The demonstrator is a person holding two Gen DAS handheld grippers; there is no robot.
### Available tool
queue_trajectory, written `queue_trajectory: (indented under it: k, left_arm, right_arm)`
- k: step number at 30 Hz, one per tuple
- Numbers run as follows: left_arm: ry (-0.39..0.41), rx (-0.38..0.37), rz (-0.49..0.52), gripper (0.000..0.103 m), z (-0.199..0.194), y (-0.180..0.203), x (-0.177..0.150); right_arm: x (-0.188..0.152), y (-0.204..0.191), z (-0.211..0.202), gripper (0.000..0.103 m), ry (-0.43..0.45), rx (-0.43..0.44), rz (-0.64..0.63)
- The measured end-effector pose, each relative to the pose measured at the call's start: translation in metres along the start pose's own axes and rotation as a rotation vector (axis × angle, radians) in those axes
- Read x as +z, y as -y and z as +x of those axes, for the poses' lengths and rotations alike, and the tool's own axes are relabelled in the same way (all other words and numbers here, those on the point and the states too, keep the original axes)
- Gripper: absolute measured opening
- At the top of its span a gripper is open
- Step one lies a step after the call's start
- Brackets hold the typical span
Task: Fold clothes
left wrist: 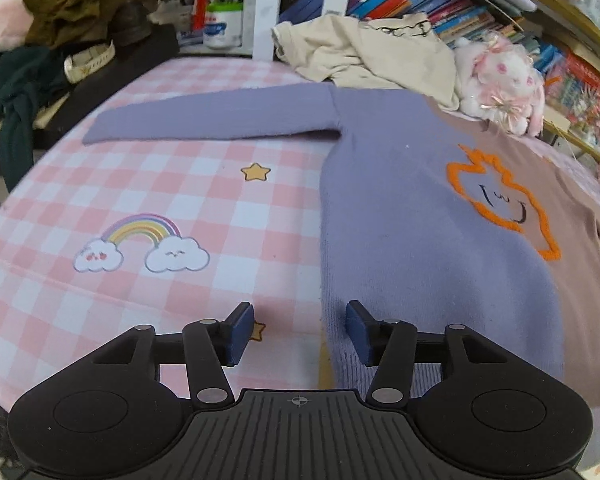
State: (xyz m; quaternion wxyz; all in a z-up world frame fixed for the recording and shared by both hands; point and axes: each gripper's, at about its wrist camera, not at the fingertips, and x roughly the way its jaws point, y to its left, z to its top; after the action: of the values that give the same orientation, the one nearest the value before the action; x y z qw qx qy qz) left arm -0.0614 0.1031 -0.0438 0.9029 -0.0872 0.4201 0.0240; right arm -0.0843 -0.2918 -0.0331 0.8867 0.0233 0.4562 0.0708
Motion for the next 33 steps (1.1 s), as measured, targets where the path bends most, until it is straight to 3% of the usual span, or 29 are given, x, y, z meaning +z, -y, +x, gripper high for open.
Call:
queue_trajectory:
  k: [1, 3, 5, 7, 14, 16, 23, 29, 33]
  left_arm:
    - [-0.004, -0.002, -0.006, 0.043, 0.002, 0.0, 0.0]
    - [-0.013, -0.024, -0.012, 0.018, 0.003, 0.002, -0.001]
    - [-0.022, -0.046, -0.019, 0.005, 0.004, 0.004, -0.001]
    - [-0.031, -0.065, -0.025, 0.004, 0.004, 0.006, -0.002]
    - [-0.035, -0.008, -0.029, 0.005, -0.009, -0.014, -0.008]
    - [-0.034, -0.021, -0.037, 0.005, -0.009, -0.019, -0.008]
    - [-0.04, -0.045, -0.002, 0.005, -0.002, -0.005, -0.004]
    - [-0.048, -0.076, -0.006, 0.007, -0.006, -0.011, -0.006]
    - [-0.044, -0.077, -0.014, 0.009, -0.01, -0.011, -0.009]
  right_arm:
    - [0.0, 0.0, 0.0, 0.027, 0.001, -0.003, 0.0]
    - [0.0, -0.002, 0.0, 0.025, 0.002, -0.007, -0.004]
    - [0.001, -0.003, 0.001, 0.017, 0.001, 0.007, -0.008]
    - [0.003, -0.005, 0.002, 0.011, -0.002, 0.014, -0.013]
    - [0.014, -0.024, 0.011, 0.01, -0.019, 0.057, -0.076]
    - [0.015, -0.03, 0.013, 0.01, -0.019, 0.053, -0.089]
    - [0.014, -0.015, 0.012, 0.01, 0.017, -0.034, -0.015]
    - [0.006, -0.01, 0.005, 0.01, 0.018, -0.007, -0.001]
    - [0.006, -0.006, 0.004, 0.018, 0.013, -0.002, 0.044]
